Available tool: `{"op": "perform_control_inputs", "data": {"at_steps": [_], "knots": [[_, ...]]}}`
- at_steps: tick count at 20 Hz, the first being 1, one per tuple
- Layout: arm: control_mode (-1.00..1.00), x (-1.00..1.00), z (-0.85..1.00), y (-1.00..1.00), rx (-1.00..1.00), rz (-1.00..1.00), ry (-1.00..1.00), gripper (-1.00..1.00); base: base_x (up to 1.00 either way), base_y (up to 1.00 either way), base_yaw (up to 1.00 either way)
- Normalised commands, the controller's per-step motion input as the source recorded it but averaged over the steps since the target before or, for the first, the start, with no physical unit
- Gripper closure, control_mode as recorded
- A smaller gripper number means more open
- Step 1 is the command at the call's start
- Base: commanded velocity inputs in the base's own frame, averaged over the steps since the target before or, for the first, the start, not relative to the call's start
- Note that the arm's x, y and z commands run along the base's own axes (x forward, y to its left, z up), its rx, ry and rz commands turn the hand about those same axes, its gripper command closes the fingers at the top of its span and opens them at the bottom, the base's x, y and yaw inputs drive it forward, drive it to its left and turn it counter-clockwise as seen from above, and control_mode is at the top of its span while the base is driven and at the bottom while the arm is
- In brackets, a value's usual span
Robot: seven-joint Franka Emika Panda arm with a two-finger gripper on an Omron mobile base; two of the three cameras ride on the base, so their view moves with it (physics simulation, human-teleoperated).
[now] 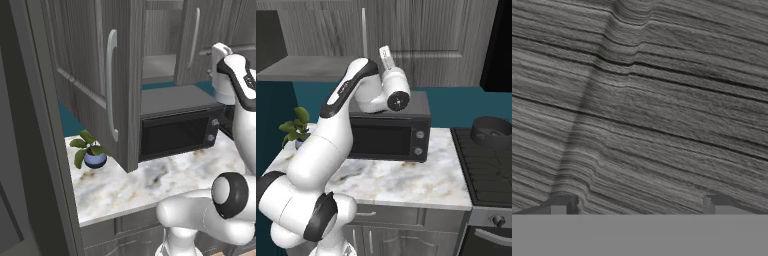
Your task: Open the cabinet and move the ladle to the pot. Then close the cabinet.
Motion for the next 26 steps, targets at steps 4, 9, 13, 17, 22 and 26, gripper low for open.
{"op": "perform_control_inputs", "data": {"at_steps": [4, 9, 13, 17, 22, 26], "knots": [[-1.00, 0.61, 0.00, 0.16, 0.00, -0.10, 0.03, -1.00, 0.00, 0.00, 0.00], [-1.00, 0.56, 0.00, 0.11, 0.00, -0.09, 0.00, -1.00, 0.00, 0.00, 0.00], [-1.00, 0.49, 0.00, 0.00, 0.00, -0.06, 0.00, -1.00, 0.00, 0.00, 0.00], [-1.00, 0.25, 0.03, 0.00, 0.00, -0.02, 0.01, -1.00, 0.00, 0.00, 0.00], [-1.00, -0.11, 0.28, 0.00, 0.00, 0.00, 0.05, -1.00, 0.00, 0.00, 0.00], [-1.00, -0.53, 0.38, 0.00, 0.00, 0.00, 0.02, -1.00, 0.00, 0.00, 0.00]]}}
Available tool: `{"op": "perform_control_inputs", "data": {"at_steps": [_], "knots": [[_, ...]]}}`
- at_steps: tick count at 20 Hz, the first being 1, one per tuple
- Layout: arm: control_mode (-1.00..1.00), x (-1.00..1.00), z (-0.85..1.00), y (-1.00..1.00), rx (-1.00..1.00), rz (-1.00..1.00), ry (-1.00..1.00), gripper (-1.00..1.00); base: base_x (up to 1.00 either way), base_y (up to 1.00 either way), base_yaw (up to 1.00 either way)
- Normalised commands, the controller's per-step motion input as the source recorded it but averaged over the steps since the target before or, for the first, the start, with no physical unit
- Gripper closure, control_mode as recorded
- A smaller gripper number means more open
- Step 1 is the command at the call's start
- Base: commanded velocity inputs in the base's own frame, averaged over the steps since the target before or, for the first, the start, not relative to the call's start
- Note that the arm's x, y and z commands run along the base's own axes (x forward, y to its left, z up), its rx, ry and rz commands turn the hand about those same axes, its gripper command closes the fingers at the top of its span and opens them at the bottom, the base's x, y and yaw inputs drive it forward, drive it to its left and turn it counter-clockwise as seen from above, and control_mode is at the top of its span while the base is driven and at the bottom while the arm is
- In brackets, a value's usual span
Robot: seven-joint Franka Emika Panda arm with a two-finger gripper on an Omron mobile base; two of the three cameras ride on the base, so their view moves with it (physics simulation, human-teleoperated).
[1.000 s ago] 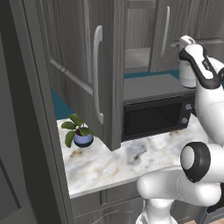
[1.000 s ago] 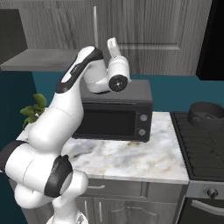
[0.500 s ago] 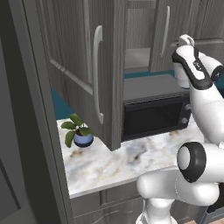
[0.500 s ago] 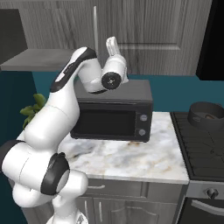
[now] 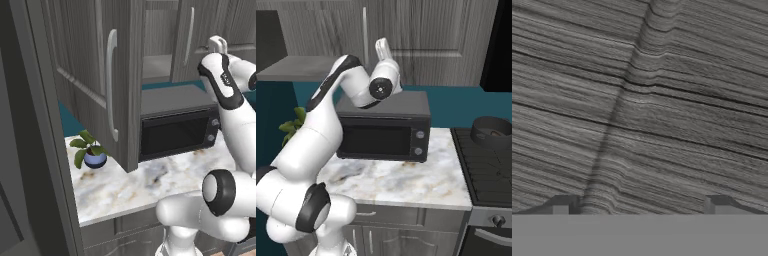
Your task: Open the cabinet and move the ladle to the pot. Then close the cabinet.
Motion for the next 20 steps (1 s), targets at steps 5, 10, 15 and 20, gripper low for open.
{"op": "perform_control_inputs", "data": {"at_steps": [5, 10, 15, 20], "knots": [[-1.00, -0.75, 0.31, -0.01, 0.00, 0.00, 0.00, -1.00, 0.00, 0.00, 0.00], [-1.00, -0.93, 0.17, -0.02, 0.00, 0.01, 0.00, -1.00, 0.00, 0.00, 0.00], [-1.00, -1.00, 0.32, 0.00, 0.00, 0.04, 0.02, -1.00, 0.00, 0.00, 0.00], [-1.00, -0.93, 0.29, 0.00, -0.01, 0.04, 0.08, -1.00, 0.00, 0.00, 0.00]]}}
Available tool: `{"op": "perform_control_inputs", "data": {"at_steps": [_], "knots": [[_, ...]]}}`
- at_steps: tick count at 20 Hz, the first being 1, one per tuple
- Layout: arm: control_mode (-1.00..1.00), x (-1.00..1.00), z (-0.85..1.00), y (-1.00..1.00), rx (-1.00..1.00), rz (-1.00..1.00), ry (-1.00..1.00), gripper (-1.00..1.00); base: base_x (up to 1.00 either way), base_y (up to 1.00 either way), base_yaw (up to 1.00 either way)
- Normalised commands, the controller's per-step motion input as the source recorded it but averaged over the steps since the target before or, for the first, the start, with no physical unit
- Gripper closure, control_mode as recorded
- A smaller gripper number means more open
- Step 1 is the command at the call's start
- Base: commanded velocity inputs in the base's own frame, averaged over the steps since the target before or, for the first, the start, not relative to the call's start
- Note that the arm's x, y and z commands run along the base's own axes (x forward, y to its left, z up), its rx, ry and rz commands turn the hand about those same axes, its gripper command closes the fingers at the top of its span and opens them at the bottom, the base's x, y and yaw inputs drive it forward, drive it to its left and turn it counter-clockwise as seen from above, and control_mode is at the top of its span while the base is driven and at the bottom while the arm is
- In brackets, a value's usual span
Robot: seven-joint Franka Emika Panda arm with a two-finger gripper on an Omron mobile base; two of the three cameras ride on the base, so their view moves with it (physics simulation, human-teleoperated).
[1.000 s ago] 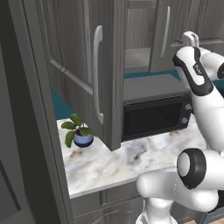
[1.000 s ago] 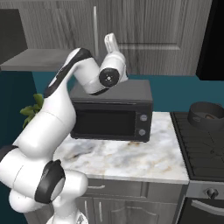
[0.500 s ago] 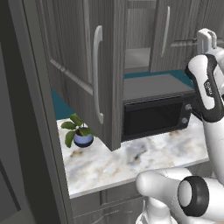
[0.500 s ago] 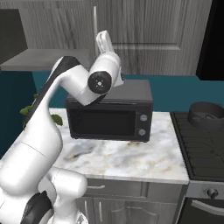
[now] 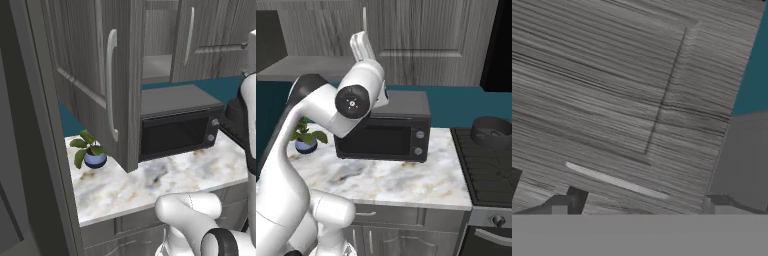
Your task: Open the cabinet and move the ladle to the pot. Then close the cabinet.
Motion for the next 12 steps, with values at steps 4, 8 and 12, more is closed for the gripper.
{"op": "perform_control_inputs", "data": {"at_steps": [4, 8, 12], "knots": [[-1.00, -0.74, 0.01, 0.14, -0.02, 0.06, 0.11, -1.00, 0.00, 0.00, 0.00], [-1.00, -0.69, 0.00, 0.36, 0.00, 0.01, 0.02, -1.00, 0.00, 0.00, 0.00], [-1.00, -0.56, -0.01, 0.47, 0.00, 0.00, 0.00, -1.00, 0.00, 0.00, 0.00]]}}
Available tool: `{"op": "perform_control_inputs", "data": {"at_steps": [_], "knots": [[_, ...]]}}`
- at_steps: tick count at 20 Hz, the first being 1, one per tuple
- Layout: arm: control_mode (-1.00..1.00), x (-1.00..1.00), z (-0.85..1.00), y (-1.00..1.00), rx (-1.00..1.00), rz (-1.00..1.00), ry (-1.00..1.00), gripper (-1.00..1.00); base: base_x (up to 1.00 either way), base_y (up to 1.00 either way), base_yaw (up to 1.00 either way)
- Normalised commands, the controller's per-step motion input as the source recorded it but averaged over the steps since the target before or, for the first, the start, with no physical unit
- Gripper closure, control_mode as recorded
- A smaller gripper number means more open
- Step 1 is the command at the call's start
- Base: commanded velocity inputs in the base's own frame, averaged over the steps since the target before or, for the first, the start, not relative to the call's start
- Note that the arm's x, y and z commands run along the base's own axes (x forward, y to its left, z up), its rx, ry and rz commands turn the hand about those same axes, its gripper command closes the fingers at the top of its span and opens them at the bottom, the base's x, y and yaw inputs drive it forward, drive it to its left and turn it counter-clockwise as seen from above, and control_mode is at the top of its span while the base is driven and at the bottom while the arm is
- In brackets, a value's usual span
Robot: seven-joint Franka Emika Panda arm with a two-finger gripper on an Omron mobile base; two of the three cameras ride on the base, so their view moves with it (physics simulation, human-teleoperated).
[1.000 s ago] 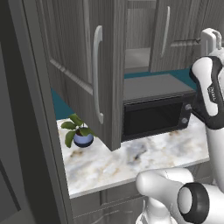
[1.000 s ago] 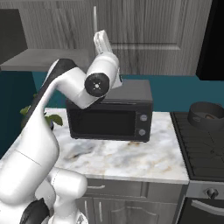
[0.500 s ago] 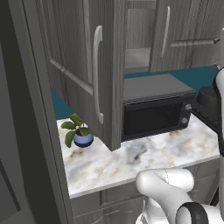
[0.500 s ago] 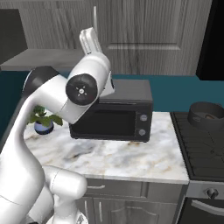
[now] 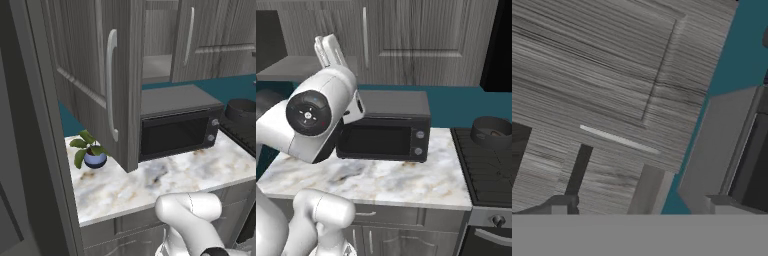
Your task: Open the cabinet and move the ladle to the pot. Then close the cabinet.
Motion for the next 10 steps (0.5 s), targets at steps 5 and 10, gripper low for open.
{"op": "perform_control_inputs", "data": {"at_steps": [5, 10], "knots": [[-1.00, -0.45, -0.02, 0.59, 0.00, 0.00, 0.00, -1.00, 0.00, 0.00, 0.00], [-1.00, -0.32, -0.03, 0.48, 0.00, 0.00, 0.00, -1.00, 0.00, 0.00, 0.00]]}}
